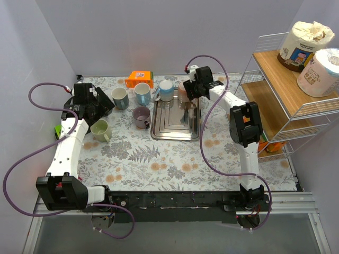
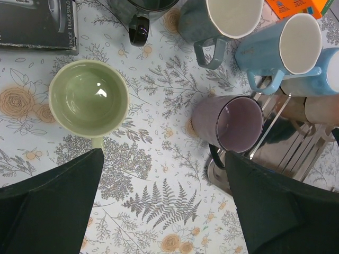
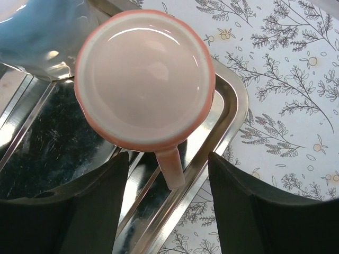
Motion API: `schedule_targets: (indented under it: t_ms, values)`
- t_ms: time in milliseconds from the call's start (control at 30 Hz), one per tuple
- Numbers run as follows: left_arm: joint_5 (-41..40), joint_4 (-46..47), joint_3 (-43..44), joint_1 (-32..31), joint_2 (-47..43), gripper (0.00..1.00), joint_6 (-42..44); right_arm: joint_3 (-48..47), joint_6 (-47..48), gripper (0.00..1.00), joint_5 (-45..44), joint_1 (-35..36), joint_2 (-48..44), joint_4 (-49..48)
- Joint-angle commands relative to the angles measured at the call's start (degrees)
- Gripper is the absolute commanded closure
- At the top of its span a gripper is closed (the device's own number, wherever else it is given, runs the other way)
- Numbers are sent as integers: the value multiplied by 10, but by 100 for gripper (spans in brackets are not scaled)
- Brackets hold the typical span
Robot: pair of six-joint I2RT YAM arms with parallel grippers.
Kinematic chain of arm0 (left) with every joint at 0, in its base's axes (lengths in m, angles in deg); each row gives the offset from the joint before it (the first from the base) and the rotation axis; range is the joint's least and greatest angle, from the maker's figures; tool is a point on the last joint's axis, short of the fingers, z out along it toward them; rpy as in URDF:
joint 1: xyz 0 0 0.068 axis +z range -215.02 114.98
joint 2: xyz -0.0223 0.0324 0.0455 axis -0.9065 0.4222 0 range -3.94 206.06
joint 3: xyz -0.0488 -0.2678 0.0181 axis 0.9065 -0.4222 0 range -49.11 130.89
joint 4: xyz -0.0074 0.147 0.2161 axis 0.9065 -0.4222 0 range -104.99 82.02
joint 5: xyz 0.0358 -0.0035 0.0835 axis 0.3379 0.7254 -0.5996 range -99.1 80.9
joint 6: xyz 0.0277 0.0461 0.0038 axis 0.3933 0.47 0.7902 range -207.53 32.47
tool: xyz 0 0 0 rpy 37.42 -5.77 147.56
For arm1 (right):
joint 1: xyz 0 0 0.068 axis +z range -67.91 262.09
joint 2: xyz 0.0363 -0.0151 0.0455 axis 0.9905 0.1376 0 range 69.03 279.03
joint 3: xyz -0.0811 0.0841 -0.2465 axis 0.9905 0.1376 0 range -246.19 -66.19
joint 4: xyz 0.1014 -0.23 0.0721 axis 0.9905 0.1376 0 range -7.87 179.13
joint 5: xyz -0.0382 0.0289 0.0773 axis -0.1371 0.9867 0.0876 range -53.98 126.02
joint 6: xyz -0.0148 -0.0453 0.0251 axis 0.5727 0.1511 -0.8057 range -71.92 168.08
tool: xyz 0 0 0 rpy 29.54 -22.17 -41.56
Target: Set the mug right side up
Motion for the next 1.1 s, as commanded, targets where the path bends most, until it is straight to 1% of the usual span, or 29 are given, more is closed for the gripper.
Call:
schedule_targets:
  t_ms: [0, 33, 67, 100, 167, 233, 300, 367, 467, 500, 567, 600, 667, 800, 900, 967, 1067]
  values:
    - [9, 0, 18, -2, -2, 2, -1, -19, -7, 34, -9, -2, 6, -30]
    - [10, 1, 19, -2, 1, 2, -1, -17, -8, 35, -9, -2, 6, -32]
    - [10, 2, 20, -20, 3, 2, -1, -16, -9, 36, -9, -2, 7, -34]
    - [10, 2, 21, -20, 5, 2, 0, -17, -9, 40, -9, -3, 8, -37]
    - [13, 3, 21, -21, 7, 2, 0, -23, -8, 44, -9, -2, 14, -36]
    - [14, 4, 21, -23, 8, 2, 1, -24, -4, 52, -9, -2, 19, -31]
    - [10, 4, 23, -24, 7, 2, 1, -17, 0, 57, -24, -2, 19, -37]
    - [5, 4, 23, -26, 7, 2, 2, -15, 4, 57, -29, -4, 21, -38]
    - [4, 3, 21, -28, 6, 2, 2, -15, 8, 63, -32, -4, 21, -40]
    - [4, 3, 20, -28, 6, 2, 2, -15, 9, 69, -30, -4, 21, -40]
    - [4, 4, 19, -29, 6, 2, 2, -15, 9, 77, -29, -4, 21, -40]
    - [5, 4, 19, -29, 6, 2, 3, -16, 11, 88, -29, -4, 20, -38]
    - [6, 6, 19, -30, 5, 2, 2, -13, 14, 99, -30, -4, 14, -35]
    - [15, 9, 22, -32, 1, 2, 5, 17, 42, 99, -33, -4, -16, -44]
    - [44, 24, 19, -35, -1, 2, 7, 49, 48, 99, -25, -4, -58, -52]
    - [69, 35, 15, -37, -2, 2, 7, 65, 38, 99, -16, -5, -90, -51]
    - [129, 58, 11, -41, -3, 2, 11, 70, 4, 99, 23, -4, -125, -33]
